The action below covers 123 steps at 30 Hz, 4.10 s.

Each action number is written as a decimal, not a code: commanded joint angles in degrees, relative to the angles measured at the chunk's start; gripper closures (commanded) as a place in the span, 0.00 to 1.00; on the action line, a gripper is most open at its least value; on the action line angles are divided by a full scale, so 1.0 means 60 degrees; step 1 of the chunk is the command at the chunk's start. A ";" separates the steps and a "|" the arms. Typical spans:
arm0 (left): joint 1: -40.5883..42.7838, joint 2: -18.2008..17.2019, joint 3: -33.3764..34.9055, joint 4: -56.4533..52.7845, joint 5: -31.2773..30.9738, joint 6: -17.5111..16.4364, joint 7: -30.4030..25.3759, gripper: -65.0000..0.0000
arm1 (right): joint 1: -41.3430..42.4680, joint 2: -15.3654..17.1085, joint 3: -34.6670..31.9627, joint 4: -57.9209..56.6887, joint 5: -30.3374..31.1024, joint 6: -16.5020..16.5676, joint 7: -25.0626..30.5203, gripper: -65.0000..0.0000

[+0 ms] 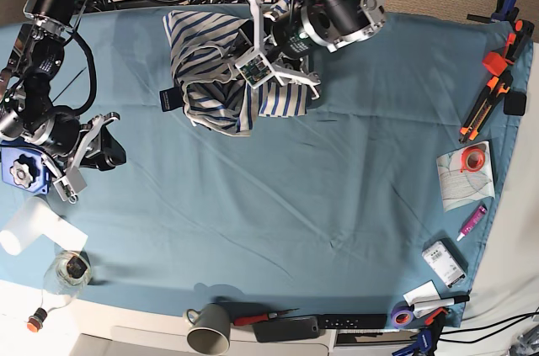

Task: Fold the T-shirt properly
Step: 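Lower the left gripper onto the folded bundle and grasp its edge, then pull the grasped edge with the left gripper to square the bundle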

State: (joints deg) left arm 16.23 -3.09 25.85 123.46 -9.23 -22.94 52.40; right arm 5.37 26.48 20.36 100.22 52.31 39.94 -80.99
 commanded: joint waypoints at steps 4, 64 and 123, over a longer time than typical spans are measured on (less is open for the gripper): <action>-0.0248 0.0386 0.0047 -0.0466 -0.0244 -0.0011 -0.0102 0.68 | 0.0160 0.0186 0.0062 0.0149 0.0117 0.0009 0.0240 0.76; 0.0364 0.0856 0.0044 0.0324 0.1745 0.1861 0.1861 1.00 | 0.0164 0.0186 0.0062 0.0149 0.0084 0.0009 0.0463 0.76; 0.2346 0.0171 0.0036 0.1016 0.9038 0.6360 0.2528 0.72 | 0.0164 0.0160 0.0062 0.0149 -0.0160 0.0009 0.0987 0.76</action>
State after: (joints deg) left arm 29.71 -2.83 25.12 128.88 43.40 14.87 68.45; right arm 5.37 26.44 20.36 100.22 50.61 39.94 -76.47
